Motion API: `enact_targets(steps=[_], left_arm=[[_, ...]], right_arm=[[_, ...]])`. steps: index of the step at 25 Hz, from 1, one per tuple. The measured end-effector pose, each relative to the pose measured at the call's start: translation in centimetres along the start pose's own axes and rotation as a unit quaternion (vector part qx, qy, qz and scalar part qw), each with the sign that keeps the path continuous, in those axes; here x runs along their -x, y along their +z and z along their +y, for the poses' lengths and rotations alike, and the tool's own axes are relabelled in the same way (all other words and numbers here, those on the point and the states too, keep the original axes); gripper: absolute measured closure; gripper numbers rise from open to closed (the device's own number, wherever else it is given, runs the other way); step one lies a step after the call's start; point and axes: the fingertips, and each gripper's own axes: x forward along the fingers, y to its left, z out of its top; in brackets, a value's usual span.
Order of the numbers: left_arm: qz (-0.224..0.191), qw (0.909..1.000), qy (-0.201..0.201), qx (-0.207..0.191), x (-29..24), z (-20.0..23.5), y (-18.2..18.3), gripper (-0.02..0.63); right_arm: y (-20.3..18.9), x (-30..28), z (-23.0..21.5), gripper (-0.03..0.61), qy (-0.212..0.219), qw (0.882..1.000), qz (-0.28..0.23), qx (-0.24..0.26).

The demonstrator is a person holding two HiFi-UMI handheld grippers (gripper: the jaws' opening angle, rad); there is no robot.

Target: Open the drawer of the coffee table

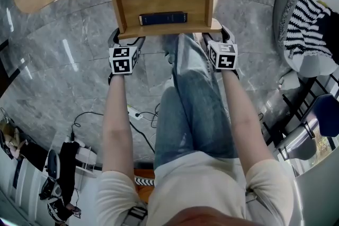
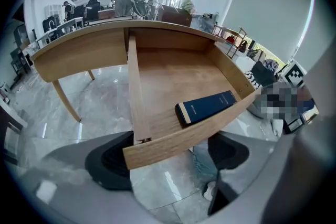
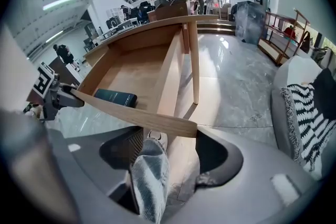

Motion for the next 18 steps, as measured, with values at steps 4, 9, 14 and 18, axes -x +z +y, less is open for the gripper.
enact_targets(steps=[4, 9, 14, 18], left_arm=[[0.012, 0.9999, 0.003, -0.002, -0.9, 0.3, -0.8, 0.164], [0.015, 0.9999, 0.004, -0.003, -1.6, 0.2, -1.0, 0.164], [0.011, 0.9999, 0.005, -0.005, -1.5, 0.3, -0.9, 0.164], [0.011, 0.9999, 0.004, -0.004, -1.6, 0.2, -0.9, 0.164]], right_arm=[[-0.5, -0.8, -0.1, 0.267, -0.003, 1.0, 0.008, 0.0], [-0.8, -1.5, -0.4, 0.266, -0.006, 1.0, 0.011, 0.0], [-0.6, -1.5, -0.4, 0.265, -0.008, 1.0, 0.005, 0.001], [-0.7, -1.6, -0.4, 0.265, -0.012, 1.0, 0.008, 0.002]])
